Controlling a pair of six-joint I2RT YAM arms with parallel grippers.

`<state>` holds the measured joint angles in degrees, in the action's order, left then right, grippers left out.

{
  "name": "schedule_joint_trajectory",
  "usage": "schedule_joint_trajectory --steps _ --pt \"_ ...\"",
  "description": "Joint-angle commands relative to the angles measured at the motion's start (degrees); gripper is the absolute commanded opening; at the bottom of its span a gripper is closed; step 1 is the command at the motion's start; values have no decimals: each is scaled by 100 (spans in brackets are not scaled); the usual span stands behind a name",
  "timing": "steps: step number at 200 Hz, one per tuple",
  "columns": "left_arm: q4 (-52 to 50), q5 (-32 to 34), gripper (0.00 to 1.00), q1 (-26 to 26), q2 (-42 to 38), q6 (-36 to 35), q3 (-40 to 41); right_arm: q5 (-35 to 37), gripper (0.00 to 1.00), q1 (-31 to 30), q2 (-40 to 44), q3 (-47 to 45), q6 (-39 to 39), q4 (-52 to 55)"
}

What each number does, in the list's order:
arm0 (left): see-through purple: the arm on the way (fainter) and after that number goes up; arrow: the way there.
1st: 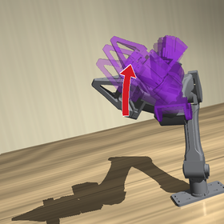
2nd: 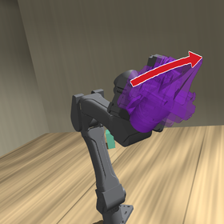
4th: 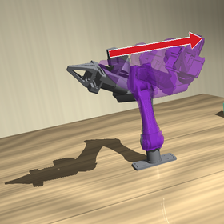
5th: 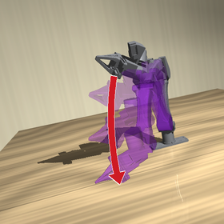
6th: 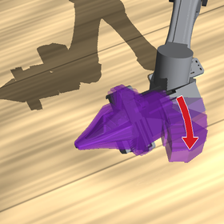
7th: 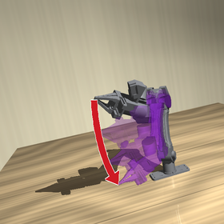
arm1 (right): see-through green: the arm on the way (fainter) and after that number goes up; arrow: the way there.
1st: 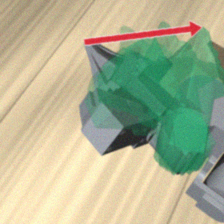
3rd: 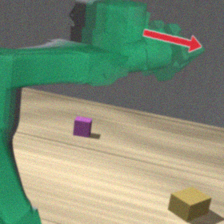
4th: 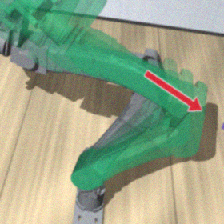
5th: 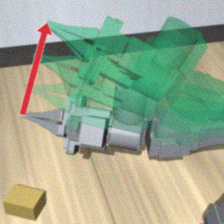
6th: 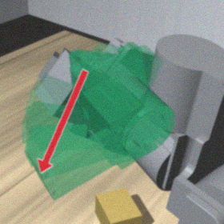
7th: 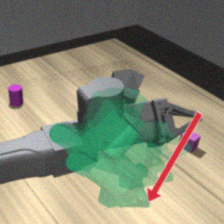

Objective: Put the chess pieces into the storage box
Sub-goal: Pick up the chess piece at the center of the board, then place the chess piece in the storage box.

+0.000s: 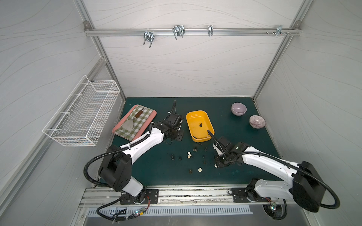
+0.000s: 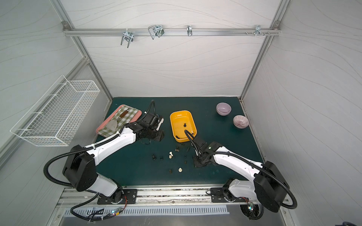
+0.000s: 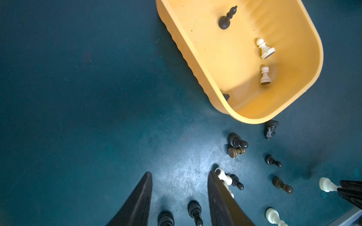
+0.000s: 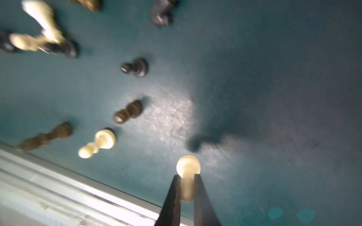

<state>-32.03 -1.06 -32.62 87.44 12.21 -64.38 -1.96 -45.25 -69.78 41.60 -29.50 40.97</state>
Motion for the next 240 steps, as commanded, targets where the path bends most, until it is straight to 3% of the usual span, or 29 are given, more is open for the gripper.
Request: schedule_joint_trajectory --steps 1,132,178,240 --pt "185 14 47 36 -190 27 69 -173 12 325 88 334 268 3" --pt "27 36 48 55 -358 80 110 -936 12 1781 -1541 2820 1771 -416" --pt "-4 110 48 61 -598 153 265 -1141 12 1993 -2270 3534 2035 -388" --pt "-84 160 48 59 -717 158 382 -1212 13 2039 -2769 3796 2145 -408"
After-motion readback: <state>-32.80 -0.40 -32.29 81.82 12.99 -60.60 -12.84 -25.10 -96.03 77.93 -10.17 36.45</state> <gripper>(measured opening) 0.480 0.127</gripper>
